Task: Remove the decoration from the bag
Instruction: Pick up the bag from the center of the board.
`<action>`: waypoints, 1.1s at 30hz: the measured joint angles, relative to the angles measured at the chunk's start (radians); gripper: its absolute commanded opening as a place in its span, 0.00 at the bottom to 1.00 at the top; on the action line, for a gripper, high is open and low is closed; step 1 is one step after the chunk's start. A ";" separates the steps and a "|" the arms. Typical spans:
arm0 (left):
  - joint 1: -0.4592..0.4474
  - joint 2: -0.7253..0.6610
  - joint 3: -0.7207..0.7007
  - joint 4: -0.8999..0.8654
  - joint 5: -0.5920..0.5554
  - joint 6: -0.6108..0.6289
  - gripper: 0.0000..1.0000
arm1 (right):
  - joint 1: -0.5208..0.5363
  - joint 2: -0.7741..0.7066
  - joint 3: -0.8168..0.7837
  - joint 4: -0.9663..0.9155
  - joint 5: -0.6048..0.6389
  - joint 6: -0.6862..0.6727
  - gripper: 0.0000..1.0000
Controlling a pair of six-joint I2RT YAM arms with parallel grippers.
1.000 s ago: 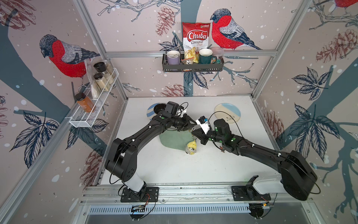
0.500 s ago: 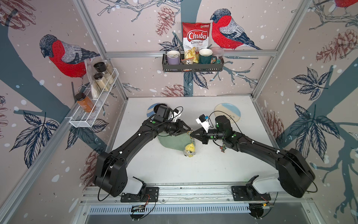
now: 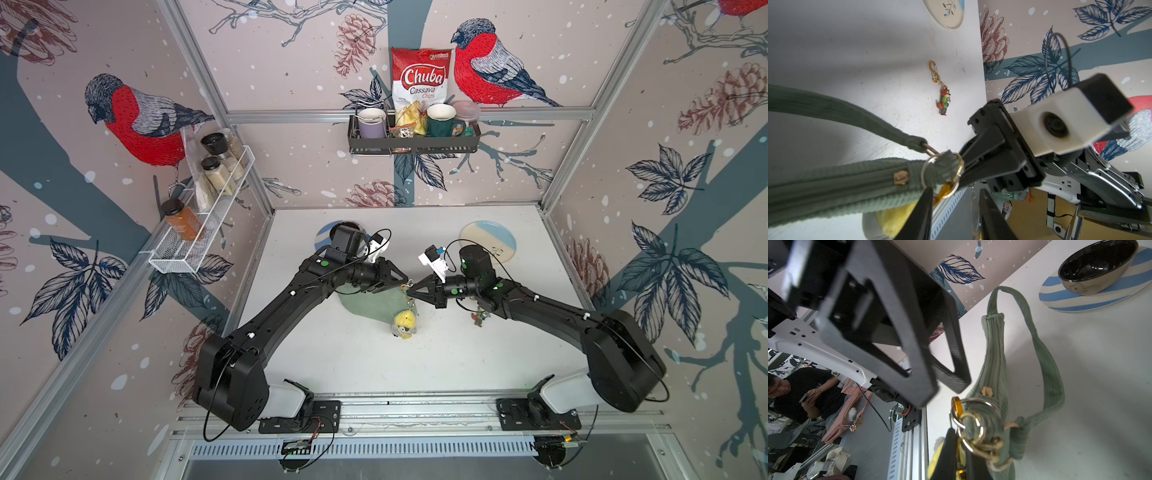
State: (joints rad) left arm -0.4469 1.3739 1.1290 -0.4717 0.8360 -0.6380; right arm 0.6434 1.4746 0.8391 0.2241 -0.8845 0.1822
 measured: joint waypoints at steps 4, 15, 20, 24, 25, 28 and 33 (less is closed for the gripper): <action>0.000 -0.008 -0.023 0.009 0.022 0.001 0.33 | 0.000 0.018 0.013 -0.002 -0.015 0.000 0.00; 0.010 0.010 -0.041 -0.042 0.033 0.071 0.36 | -0.004 0.030 0.018 -0.019 -0.024 0.003 0.00; 0.027 0.012 -0.031 -0.050 0.016 0.088 0.38 | -0.002 0.029 0.018 -0.019 -0.055 0.003 0.00; 0.016 0.018 -0.034 -0.024 0.017 0.084 0.34 | -0.002 0.030 0.018 -0.019 -0.062 0.003 0.00; 0.013 0.020 -0.034 -0.021 0.019 0.084 0.33 | -0.002 0.030 0.018 -0.019 -0.063 0.003 0.00; 0.009 0.023 -0.034 -0.015 0.020 0.084 0.27 | -0.003 0.030 0.018 -0.020 -0.066 0.003 0.00; -0.003 0.025 -0.042 -0.014 0.009 0.084 0.17 | -0.004 0.032 0.019 -0.023 -0.081 0.004 0.00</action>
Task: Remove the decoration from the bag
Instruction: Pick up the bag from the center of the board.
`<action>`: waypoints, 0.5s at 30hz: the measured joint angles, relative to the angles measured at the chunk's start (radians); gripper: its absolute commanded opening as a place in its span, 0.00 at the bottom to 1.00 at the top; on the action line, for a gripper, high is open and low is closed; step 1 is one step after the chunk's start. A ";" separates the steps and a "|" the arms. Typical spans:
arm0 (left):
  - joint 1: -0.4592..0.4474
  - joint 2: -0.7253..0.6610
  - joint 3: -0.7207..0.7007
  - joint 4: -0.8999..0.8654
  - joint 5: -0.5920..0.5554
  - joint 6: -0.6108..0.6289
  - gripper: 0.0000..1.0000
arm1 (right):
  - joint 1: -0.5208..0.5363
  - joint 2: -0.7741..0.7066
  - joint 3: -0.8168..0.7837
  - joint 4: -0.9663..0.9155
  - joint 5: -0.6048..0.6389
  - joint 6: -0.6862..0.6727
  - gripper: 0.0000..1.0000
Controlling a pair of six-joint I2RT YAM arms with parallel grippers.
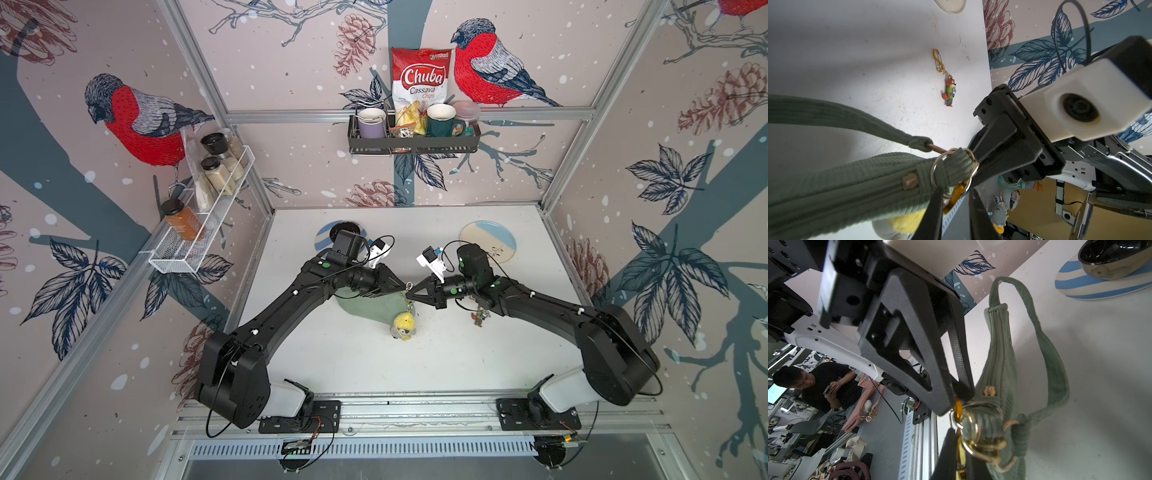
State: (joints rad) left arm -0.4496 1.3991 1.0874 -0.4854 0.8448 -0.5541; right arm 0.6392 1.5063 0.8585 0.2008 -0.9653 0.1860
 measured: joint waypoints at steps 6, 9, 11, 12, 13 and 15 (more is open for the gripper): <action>-0.004 -0.009 -0.029 0.008 -0.006 0.005 0.04 | 0.000 0.007 0.000 -0.035 -0.021 0.019 0.00; -0.005 -0.008 -0.027 0.026 -0.004 -0.010 0.00 | 0.001 0.015 0.005 -0.055 -0.015 0.022 0.00; -0.013 -0.004 -0.026 0.030 0.018 -0.017 0.00 | 0.003 0.019 0.017 -0.052 -0.008 0.021 0.02; -0.013 -0.002 -0.023 0.030 0.022 -0.021 0.00 | 0.002 0.019 0.023 -0.052 -0.002 0.021 0.04; -0.013 0.002 -0.017 0.030 0.022 -0.026 0.00 | 0.002 0.019 0.025 -0.051 0.004 0.022 0.04; -0.013 0.006 -0.011 0.033 0.021 -0.045 0.00 | 0.002 0.016 0.024 -0.051 0.017 0.022 0.02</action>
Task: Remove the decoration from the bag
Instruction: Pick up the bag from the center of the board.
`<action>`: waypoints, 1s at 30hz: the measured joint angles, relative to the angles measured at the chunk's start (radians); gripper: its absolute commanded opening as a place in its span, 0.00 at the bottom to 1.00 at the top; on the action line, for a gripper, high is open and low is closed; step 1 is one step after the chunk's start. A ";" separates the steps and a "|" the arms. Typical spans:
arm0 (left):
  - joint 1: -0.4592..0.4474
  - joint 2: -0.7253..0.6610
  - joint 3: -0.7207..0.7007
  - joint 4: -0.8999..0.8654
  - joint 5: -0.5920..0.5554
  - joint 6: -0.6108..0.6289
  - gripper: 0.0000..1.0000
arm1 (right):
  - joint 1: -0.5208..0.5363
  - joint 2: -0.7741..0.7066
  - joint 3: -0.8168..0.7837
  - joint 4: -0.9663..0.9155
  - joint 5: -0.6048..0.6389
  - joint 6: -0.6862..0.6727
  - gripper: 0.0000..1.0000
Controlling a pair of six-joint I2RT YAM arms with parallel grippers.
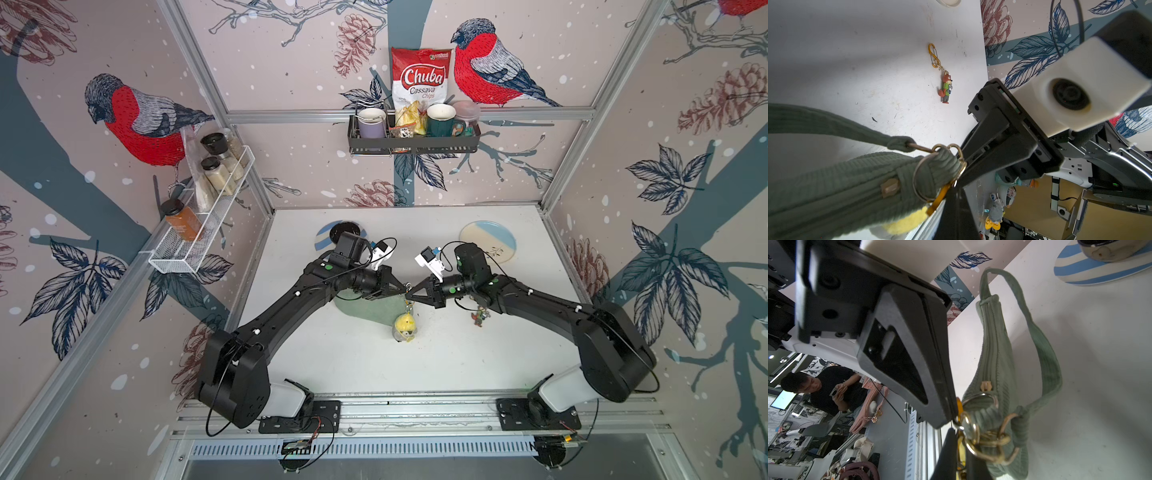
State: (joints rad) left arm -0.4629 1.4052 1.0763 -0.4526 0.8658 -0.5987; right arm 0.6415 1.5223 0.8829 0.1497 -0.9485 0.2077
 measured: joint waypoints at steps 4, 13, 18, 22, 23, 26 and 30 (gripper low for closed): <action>0.006 0.000 0.013 -0.027 -0.002 0.006 0.26 | 0.003 -0.015 -0.020 0.008 0.010 0.000 0.00; 0.034 -0.027 -0.022 -0.038 -0.010 0.018 0.39 | 0.005 -0.017 -0.016 0.005 0.000 0.000 0.00; 0.014 -0.017 -0.035 0.009 -0.006 -0.002 0.34 | 0.006 -0.008 -0.004 -0.010 -0.009 0.000 0.00; 0.014 -0.014 -0.042 0.021 -0.006 -0.006 0.24 | 0.008 0.003 0.004 -0.023 -0.014 0.000 0.00; 0.014 -0.014 -0.043 0.023 -0.008 -0.006 0.20 | 0.009 0.006 0.006 -0.024 -0.017 0.000 0.00; 0.014 -0.014 -0.050 0.023 -0.019 -0.003 0.11 | 0.008 0.014 0.013 -0.034 -0.025 0.001 0.00; 0.014 -0.014 -0.052 0.023 -0.024 0.006 0.06 | 0.008 0.027 0.022 -0.060 -0.042 0.007 0.00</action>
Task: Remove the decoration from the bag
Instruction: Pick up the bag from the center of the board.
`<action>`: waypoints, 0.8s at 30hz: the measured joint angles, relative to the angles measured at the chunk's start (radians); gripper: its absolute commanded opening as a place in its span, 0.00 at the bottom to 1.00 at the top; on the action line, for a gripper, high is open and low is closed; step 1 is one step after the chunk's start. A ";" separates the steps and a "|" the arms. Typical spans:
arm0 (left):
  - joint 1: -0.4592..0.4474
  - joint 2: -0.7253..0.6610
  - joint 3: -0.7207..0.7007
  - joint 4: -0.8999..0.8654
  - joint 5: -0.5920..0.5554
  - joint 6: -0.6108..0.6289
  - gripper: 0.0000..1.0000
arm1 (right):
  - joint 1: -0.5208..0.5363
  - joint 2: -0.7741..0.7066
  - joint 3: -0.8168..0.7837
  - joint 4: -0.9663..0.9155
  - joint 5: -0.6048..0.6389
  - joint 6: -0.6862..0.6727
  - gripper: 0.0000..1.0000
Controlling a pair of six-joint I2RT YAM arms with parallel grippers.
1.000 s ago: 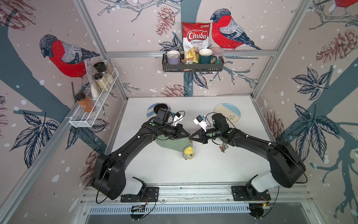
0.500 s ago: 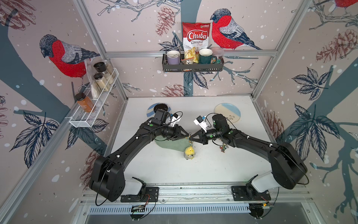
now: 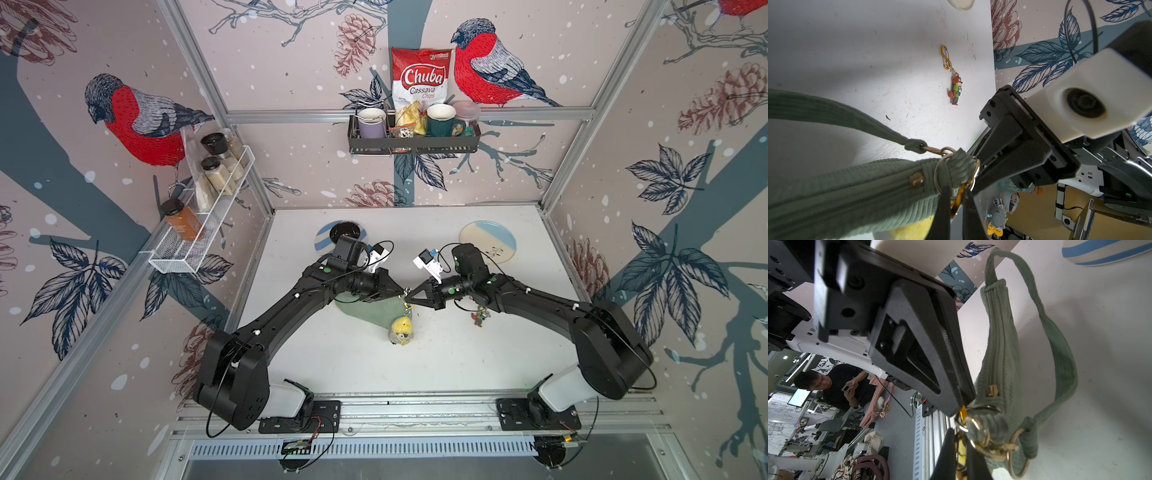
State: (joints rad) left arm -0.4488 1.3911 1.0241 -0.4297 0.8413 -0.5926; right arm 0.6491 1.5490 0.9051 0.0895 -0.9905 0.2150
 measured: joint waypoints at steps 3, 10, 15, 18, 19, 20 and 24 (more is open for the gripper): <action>0.000 0.000 -0.001 0.000 -0.001 0.001 0.05 | 0.000 0.010 0.010 -0.013 -0.006 0.000 0.06; -0.001 0.000 -0.008 0.011 0.014 -0.012 0.00 | 0.001 0.013 0.016 -0.015 0.017 0.008 0.41; 0.006 0.006 -0.008 0.034 0.017 -0.065 0.00 | -0.003 -0.045 -0.049 0.004 0.082 0.019 0.49; 0.009 0.006 -0.008 0.042 0.013 -0.094 0.00 | -0.016 -0.097 -0.108 0.016 0.142 0.027 0.55; 0.009 0.006 -0.008 0.046 0.012 -0.099 0.00 | -0.019 -0.116 -0.125 0.021 0.164 0.031 0.58; 0.009 0.006 -0.008 0.050 0.010 -0.111 0.00 | -0.020 -0.136 -0.142 0.030 0.193 0.049 0.60; 0.008 0.000 -0.009 0.071 -0.006 -0.141 0.00 | 0.021 -0.183 -0.161 0.052 0.319 0.067 0.63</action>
State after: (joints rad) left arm -0.4412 1.3914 1.0149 -0.3592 0.8356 -0.7338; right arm 0.6701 1.3659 0.7444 0.1417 -0.6720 0.2821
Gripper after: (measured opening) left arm 0.050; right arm 0.605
